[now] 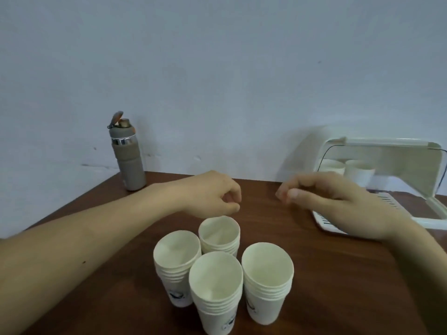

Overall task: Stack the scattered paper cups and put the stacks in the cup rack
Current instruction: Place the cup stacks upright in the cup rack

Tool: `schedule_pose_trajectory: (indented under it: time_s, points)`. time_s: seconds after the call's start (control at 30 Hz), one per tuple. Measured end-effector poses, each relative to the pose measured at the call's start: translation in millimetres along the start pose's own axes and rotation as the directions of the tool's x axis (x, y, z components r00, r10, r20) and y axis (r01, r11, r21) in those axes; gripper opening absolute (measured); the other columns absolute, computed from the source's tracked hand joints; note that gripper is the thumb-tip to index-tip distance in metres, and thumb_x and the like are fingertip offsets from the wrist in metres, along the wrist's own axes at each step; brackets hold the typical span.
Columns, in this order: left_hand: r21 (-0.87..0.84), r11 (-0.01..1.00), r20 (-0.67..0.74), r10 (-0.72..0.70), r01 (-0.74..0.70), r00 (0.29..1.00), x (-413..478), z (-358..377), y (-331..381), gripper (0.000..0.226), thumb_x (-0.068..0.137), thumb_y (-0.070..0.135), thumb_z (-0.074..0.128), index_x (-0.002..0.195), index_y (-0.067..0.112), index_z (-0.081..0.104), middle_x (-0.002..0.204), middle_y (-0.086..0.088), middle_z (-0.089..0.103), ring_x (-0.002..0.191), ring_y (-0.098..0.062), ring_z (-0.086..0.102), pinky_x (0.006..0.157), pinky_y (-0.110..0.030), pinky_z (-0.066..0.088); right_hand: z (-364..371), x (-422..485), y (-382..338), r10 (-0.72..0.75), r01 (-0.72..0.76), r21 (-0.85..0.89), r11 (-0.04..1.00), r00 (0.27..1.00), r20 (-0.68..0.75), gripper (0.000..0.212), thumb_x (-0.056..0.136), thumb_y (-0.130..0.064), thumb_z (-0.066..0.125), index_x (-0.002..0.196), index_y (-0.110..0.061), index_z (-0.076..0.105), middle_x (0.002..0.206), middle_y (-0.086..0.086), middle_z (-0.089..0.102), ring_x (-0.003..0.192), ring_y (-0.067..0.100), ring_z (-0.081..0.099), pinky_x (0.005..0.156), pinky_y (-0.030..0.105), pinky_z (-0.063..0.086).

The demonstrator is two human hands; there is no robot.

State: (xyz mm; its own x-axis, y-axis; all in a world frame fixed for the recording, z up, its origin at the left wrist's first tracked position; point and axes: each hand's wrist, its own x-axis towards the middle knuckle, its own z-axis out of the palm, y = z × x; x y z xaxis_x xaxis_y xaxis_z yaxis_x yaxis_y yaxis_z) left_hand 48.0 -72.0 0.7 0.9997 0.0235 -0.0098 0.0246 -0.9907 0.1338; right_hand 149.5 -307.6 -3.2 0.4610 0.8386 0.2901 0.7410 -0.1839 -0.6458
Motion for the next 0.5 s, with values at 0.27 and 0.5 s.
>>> schedule_pose_trajectory:
  time_s: [0.27, 0.5]
  points:
    - [0.062, 0.998, 0.164, -0.034, 0.025, 0.986, -1, 16, -16, 0.028, 0.096, 0.038, 0.056, 0.118, 0.027, 0.069, 0.108, 0.009, 0.071, 0.098, -0.012, 0.065, 0.090, -0.034, 0.053, 24, -1, 3, 0.116, -0.026, -0.195, 0.980, 0.877, 0.467, 0.025, 0.101, -0.038, 0.056, 0.103, -0.024, 0.077, 0.116, -0.015, 0.069, 0.106, 0.004, 0.064, 0.098, 0.031, 0.048]
    - [0.028, 1.000, 0.127, -0.017, 0.013, 0.992, 12, 28, -21, 0.022, 0.092, 0.020, 0.050, 0.087, 0.019, 0.071, 0.076, -0.002, 0.068, 0.069, -0.018, 0.060, 0.071, -0.041, 0.054, 30, 1, -1, 0.178, -0.023, -0.301, 0.953, 0.848, 0.499, 0.063, 0.094, -0.055, 0.045, 0.095, 0.006, 0.059, 0.077, 0.013, 0.047, 0.072, 0.019, 0.040, 0.074, 0.052, 0.046]
